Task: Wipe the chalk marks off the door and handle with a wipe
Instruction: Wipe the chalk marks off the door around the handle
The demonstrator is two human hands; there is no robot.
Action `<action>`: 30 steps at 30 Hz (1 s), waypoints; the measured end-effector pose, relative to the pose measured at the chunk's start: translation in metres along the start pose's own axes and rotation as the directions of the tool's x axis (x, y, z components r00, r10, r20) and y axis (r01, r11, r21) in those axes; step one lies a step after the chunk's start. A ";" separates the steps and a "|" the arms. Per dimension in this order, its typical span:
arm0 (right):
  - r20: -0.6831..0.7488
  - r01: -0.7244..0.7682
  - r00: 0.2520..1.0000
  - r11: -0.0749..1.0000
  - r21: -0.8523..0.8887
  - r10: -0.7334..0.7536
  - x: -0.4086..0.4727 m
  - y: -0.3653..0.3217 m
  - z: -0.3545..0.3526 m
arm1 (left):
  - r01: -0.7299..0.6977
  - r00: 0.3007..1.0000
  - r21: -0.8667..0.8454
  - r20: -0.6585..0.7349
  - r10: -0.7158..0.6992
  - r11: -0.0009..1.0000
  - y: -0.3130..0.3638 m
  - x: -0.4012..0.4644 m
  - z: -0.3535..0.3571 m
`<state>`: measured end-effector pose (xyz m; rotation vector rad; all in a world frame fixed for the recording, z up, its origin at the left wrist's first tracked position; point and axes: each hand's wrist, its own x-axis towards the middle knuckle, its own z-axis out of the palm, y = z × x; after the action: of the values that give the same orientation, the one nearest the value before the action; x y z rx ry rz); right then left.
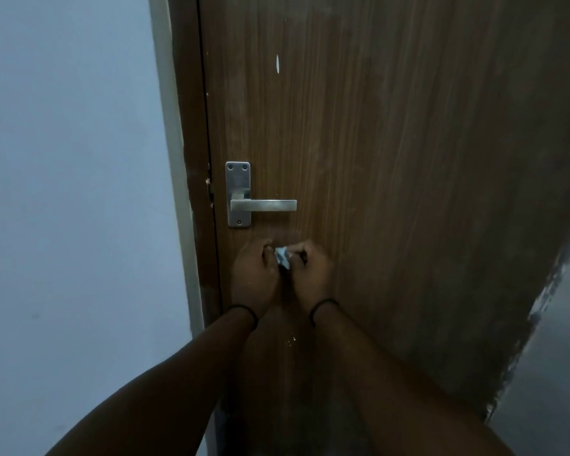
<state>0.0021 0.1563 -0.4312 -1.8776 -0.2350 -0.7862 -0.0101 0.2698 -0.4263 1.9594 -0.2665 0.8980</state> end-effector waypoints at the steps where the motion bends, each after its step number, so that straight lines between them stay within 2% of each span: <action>1: -0.008 -0.050 0.999 0.994 0.093 0.051 0.003 -0.009 0.000 | 0.012 1.000 -0.038 0.011 -0.011 0.999 0.002 -0.001 -0.006; 3: 0.008 -0.112 0.994 0.966 0.231 0.114 0.006 -0.025 0.000 | 0.048 0.997 -0.106 0.061 -0.041 0.993 0.008 0.000 -0.018; 5: 0.077 -0.158 0.987 0.942 0.295 0.142 0.002 -0.036 -0.001 | 0.070 0.994 -0.129 0.095 -0.058 0.989 0.016 0.000 -0.026; 8: 0.192 -0.174 0.975 0.926 0.336 0.113 -0.011 -0.049 -0.005 | 0.083 0.996 -0.138 0.045 -0.078 0.987 0.028 -0.001 -0.039; 11: 0.198 -0.173 0.974 0.920 0.351 0.108 -0.017 -0.061 -0.014 | 0.050 0.999 -0.126 0.014 -0.048 0.991 0.038 -0.001 -0.054; 16: 0.226 -0.302 0.950 0.805 0.510 0.214 -0.022 -0.090 -0.030 | 0.033 0.996 -0.129 0.081 -0.023 0.991 0.056 0.000 -0.071; 18: 0.266 -0.311 0.944 0.792 0.525 0.195 -0.027 -0.099 -0.033 | 0.070 0.994 -0.117 0.092 -0.059 0.991 0.060 0.004 -0.075; 20: 0.303 -0.256 0.947 0.824 0.506 0.108 -0.031 -0.104 -0.034 | 0.166 0.986 -0.173 0.061 -0.157 0.971 0.061 0.009 -0.079; 22: 0.284 -0.148 0.959 0.888 0.435 0.021 -0.033 -0.108 -0.035 | 0.239 0.971 -0.253 0.068 -0.229 0.938 0.059 0.011 -0.084; 24: 0.210 -0.088 0.978 0.922 0.378 0.007 -0.032 -0.111 -0.036 | 0.284 0.958 -0.351 0.132 -0.253 0.892 0.060 0.009 -0.085; 27: 0.094 -0.058 0.995 0.932 0.359 0.026 -0.027 -0.111 -0.040 | 0.299 0.950 -0.444 0.226 -0.217 0.845 0.064 0.005 -0.084; 30: 0.046 -0.009 0.999 0.944 0.329 -0.007 -0.020 -0.109 -0.045 | 0.353 0.923 -0.581 0.345 -0.171 0.733 0.068 0.007 -0.087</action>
<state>-0.0863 0.1686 -0.3506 -1.5798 -0.3719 -0.6571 -0.0827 0.3059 -0.3500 1.4138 -0.3795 0.2775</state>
